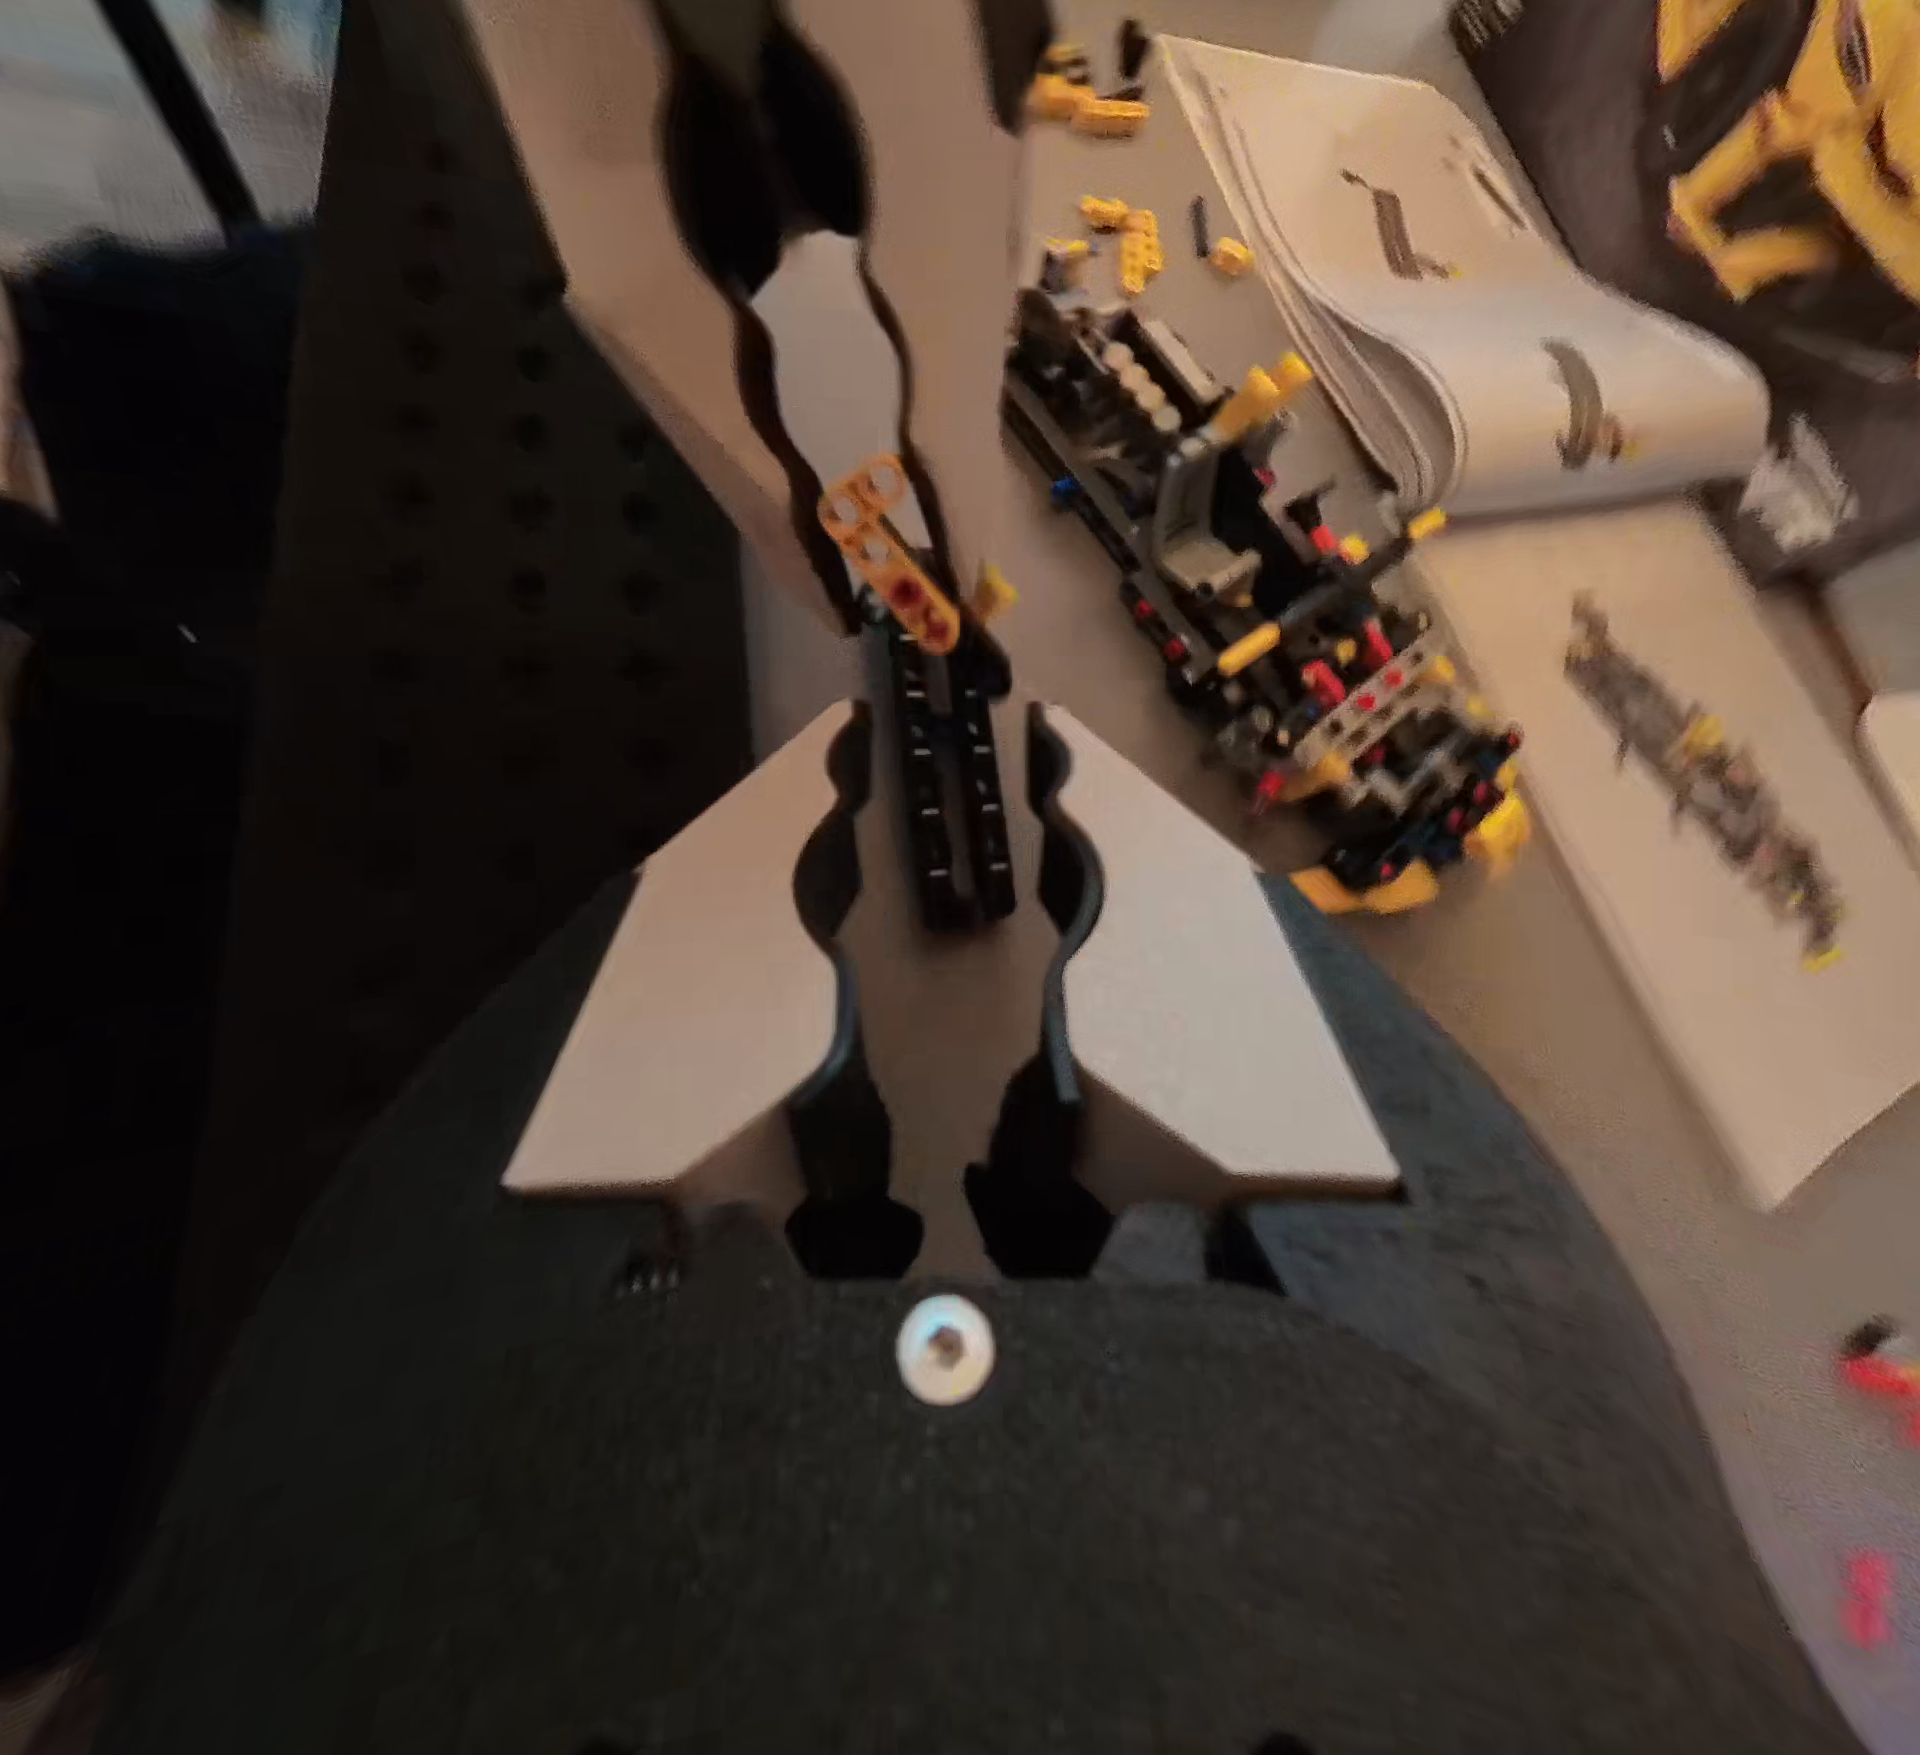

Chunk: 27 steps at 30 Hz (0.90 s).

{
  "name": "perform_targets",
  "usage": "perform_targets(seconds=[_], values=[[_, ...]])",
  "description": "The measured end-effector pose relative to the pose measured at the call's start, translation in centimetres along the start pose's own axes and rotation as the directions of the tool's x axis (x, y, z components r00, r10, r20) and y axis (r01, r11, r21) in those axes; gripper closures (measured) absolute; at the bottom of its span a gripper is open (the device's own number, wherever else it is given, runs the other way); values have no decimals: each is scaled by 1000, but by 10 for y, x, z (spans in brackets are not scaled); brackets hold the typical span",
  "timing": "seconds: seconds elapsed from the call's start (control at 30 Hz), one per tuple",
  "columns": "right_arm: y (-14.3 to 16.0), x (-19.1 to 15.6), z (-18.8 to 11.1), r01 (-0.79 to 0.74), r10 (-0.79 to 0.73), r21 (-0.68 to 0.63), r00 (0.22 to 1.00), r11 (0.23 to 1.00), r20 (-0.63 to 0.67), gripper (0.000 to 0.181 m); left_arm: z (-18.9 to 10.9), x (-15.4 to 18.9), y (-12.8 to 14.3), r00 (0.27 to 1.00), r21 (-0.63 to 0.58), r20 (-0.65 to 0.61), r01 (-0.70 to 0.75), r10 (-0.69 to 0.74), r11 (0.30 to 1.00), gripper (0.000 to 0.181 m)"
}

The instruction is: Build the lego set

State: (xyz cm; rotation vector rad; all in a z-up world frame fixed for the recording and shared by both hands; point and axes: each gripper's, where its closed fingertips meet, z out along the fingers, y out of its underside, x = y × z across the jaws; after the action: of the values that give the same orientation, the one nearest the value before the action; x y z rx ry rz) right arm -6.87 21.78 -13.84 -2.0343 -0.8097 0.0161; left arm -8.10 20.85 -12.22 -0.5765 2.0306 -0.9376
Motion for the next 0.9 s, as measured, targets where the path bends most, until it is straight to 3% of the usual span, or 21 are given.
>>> perform_targets(seconds=[0.07, 0.1, 0.13, 0.2, 0.23, 0.27, 0.43, 0.5, 0.6, 0.7, 0.83, 0.9], values=[[7, 13, -9, -259, 261, 51, 965, 964, -34, 147, -3, -9, -1, 982, 7, 137, -135, 133, 991, 164], [6, 17, -14, -414, 416, 95, 909, 905, -9, 151, -5, -11, 0, 957, -10, 192, -220, 217, 976, 164], [0, 21, -17, -577, 576, 159, 815, 801, 59, 152, -5, -14, 0, 923, -36, 242, -301, 300, 953, 164], [-24, 27, -26, -848, 790, 278, 524, 451, 319, 150, -7, -19, -2, 846, -86, 324, -420, 424, 904, 164], [-32, 30, -27, -912, 818, 295, 392, 285, 421, 153, -8, -22, -4, 815, -109, 349, -456, 463, 883, 164], [-32, 29, -21, -944, 839, 275, 297, 184, 455, 157, -9, -23, -7, 794, -115, 372, -474, 480, 873, 164], [-54, 28, -9, -960, 765, 255, 81, -112, 639, 164, -12, -31, -8, 721, -167, 441, -520, 535, 838, 164], [-52, 28, -4, -955, 758, 253, 47, -158, 651, 164, -10, -28, -7, 716, -171, 433, -531, 548, 830, 164], [-51, 30, -1, -946, 727, 215, -29, -241, 686, 171, -8, -24, -9, 649, -216, 446, -590, 616, 778, 164], [-44, 31, 1, -941, 796, 262, -13, -214, 605, 173, -3, -23, -5, 694, -232, 436, -528, 572, 817, 164], [-28, 32, -6, -946, 894, 312, 68, -83, 444, 174, 1, -13, 0, 796, -190, 389, -424, 464, 885, 160], [-8, 30, -14, -945, 953, 299, 207, 135, 222, 175, 2, -8, 15, 925, -153, 294, -203, 241, 967, 159]])
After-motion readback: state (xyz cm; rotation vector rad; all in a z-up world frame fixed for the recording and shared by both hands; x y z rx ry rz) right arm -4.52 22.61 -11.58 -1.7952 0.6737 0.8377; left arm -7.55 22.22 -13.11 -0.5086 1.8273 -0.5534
